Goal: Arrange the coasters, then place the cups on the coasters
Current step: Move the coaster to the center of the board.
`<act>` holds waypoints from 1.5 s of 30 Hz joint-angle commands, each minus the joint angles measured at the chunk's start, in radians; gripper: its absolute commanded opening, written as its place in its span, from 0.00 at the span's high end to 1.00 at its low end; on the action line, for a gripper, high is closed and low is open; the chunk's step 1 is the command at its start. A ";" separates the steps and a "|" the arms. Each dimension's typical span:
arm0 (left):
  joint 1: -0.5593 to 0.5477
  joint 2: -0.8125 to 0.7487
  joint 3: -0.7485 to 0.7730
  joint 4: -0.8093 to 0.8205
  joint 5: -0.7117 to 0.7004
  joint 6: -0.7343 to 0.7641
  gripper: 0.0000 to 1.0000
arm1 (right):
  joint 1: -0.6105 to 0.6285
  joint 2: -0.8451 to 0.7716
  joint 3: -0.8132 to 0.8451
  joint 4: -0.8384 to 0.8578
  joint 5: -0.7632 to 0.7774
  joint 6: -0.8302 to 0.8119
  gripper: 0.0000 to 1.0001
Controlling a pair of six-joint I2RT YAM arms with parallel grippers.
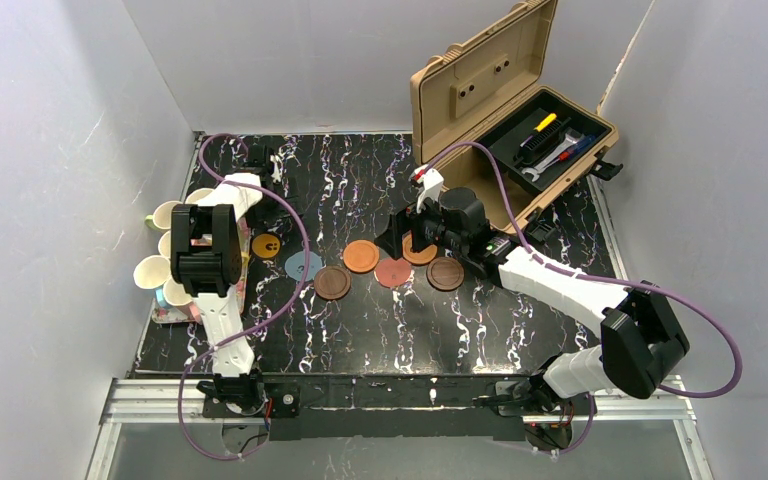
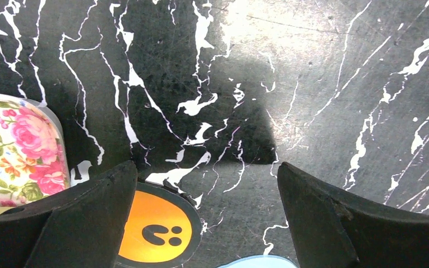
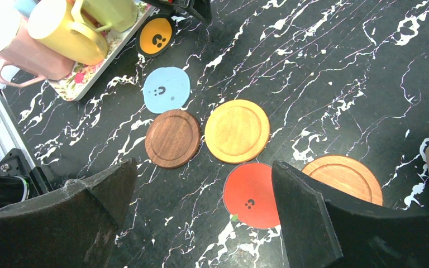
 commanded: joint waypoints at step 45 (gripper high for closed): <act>-0.007 -0.220 -0.384 -0.033 0.106 -0.071 0.06 | -0.001 -0.071 -0.033 0.030 0.010 -0.007 0.01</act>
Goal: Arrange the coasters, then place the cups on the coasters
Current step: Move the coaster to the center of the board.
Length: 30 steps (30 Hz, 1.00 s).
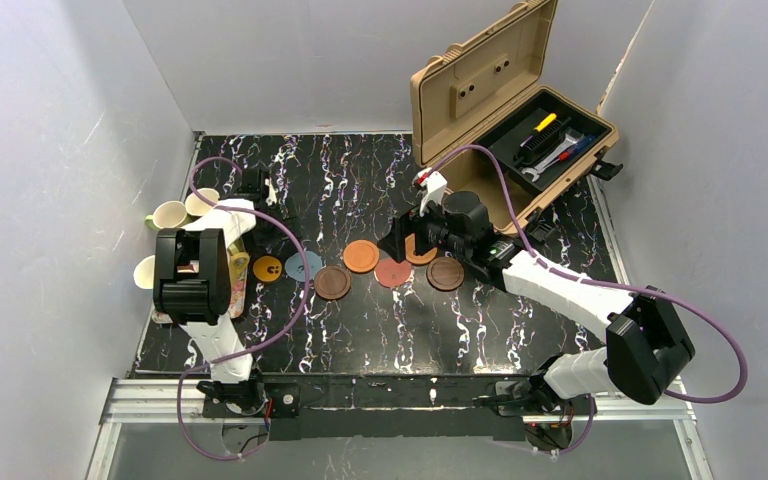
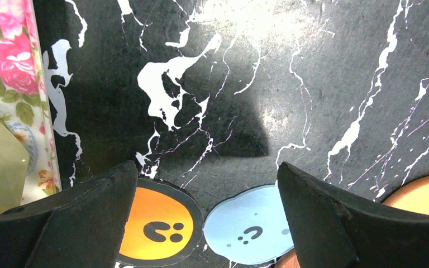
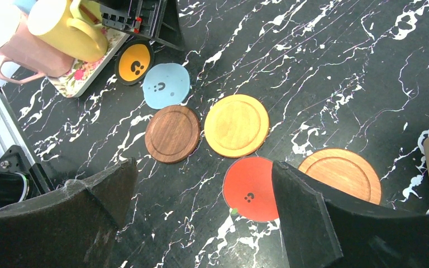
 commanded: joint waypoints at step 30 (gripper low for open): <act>-0.124 -0.154 -0.216 -0.160 -0.001 -0.132 0.06 | -0.001 -0.121 -0.043 0.016 0.030 -0.007 0.01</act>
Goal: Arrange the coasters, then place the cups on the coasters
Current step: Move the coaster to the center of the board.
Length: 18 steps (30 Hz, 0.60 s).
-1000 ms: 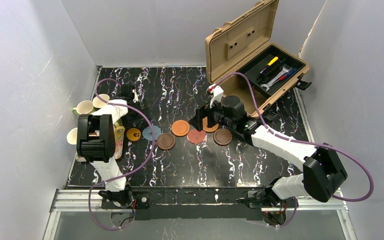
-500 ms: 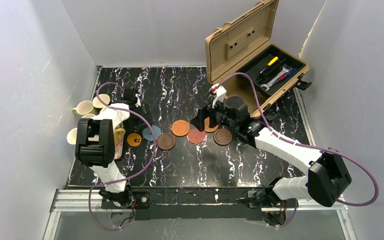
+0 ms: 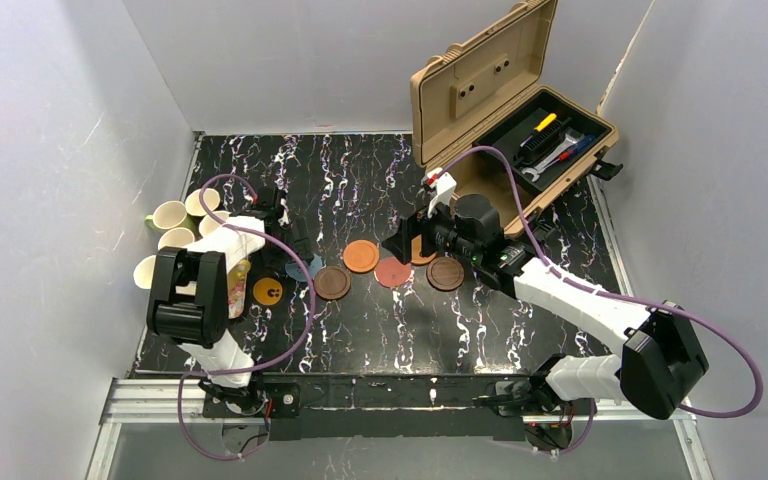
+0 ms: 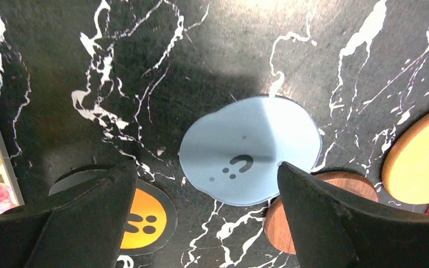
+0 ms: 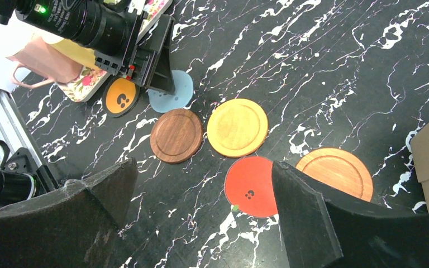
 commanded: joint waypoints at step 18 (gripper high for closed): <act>-0.045 -0.361 -0.118 -0.171 -0.167 -0.129 0.04 | -0.002 -0.059 -0.015 0.020 0.021 -0.003 0.01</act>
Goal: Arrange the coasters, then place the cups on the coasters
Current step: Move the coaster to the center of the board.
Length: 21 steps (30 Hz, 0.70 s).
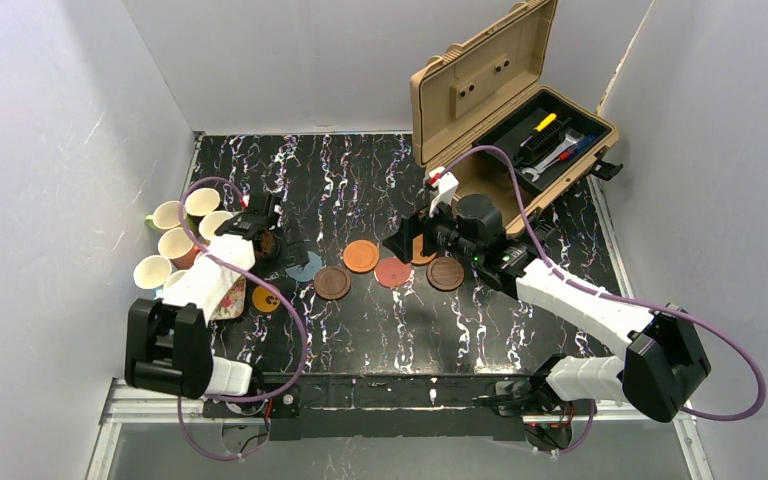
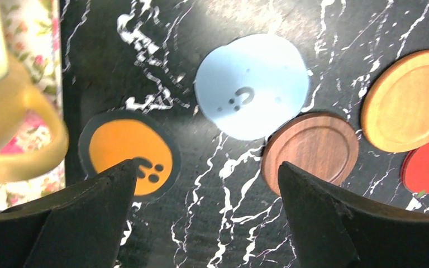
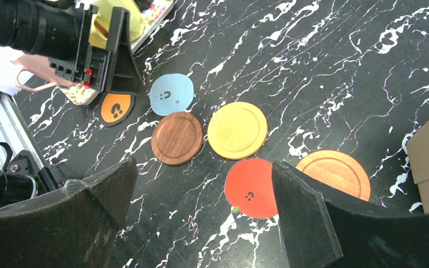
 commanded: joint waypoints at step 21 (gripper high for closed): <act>0.022 -0.258 -0.270 -0.019 -0.110 -0.226 0.02 | -0.001 -0.079 -0.036 0.018 0.048 -0.002 0.01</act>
